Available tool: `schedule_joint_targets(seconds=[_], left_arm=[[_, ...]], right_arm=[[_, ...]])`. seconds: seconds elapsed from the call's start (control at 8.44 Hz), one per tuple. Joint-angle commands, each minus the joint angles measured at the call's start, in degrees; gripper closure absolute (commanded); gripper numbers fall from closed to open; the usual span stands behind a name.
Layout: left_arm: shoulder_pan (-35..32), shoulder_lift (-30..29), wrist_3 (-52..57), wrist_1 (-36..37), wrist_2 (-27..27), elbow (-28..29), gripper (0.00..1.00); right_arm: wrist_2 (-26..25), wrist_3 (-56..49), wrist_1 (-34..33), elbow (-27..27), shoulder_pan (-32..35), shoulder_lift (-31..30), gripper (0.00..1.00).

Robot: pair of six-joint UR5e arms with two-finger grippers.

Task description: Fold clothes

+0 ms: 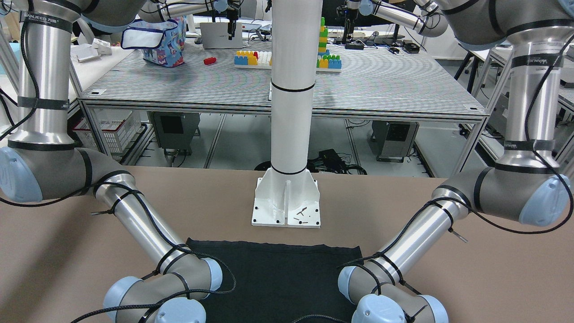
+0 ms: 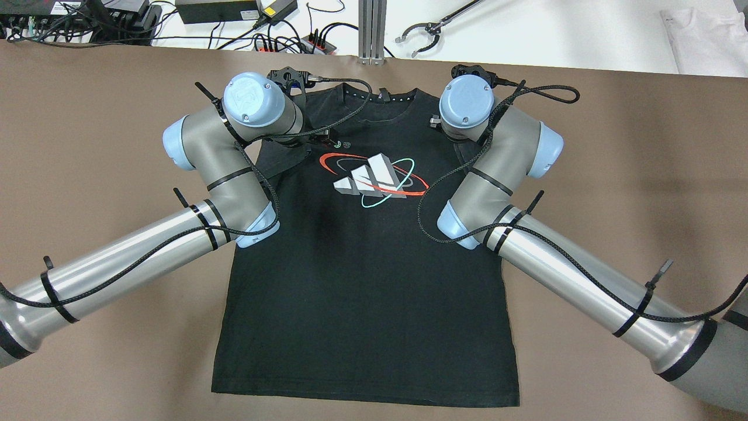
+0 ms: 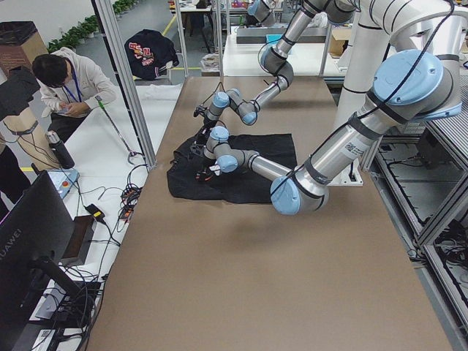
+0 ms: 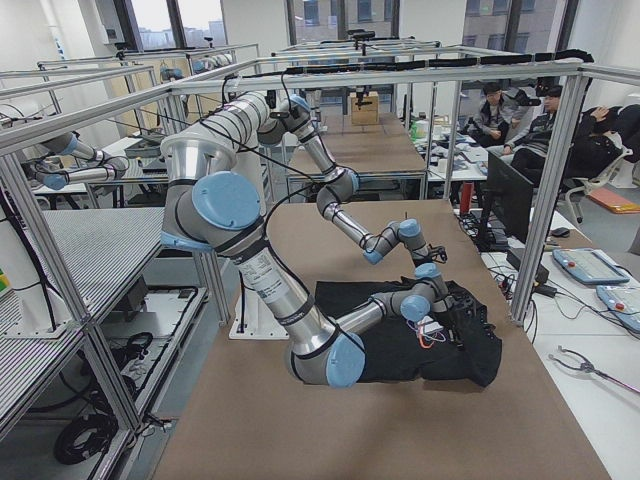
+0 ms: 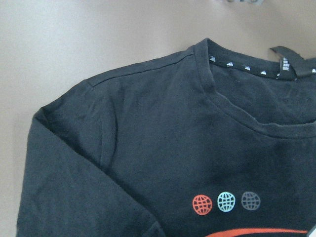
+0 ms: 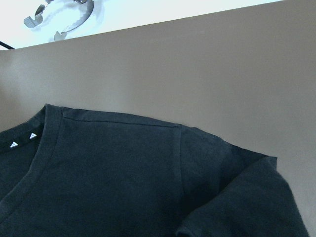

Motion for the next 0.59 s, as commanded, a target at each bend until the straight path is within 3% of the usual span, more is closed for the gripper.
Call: schedule_joint_targets(seconds=[0.0,0.24,0.47], left_arm=[[-0.06,0.06,-0.02,-0.05,0.0,-0.05,0.0],[0.03,0.4,0.07,-0.05,-0.09,-0.05,0.0],[-0.06,0.5,0.07,-0.05,-0.09,-0.05,0.0]], right_arm=[[-0.23,-0.04,0.17,-0.38,-1.22,0.1,1.0],[-2.5,-1.01,0.17,-0.38,-3.33,-0.35,0.99],[-2.6,-3.01,1.3,-0.2,-3.42,-0.35,0.07]])
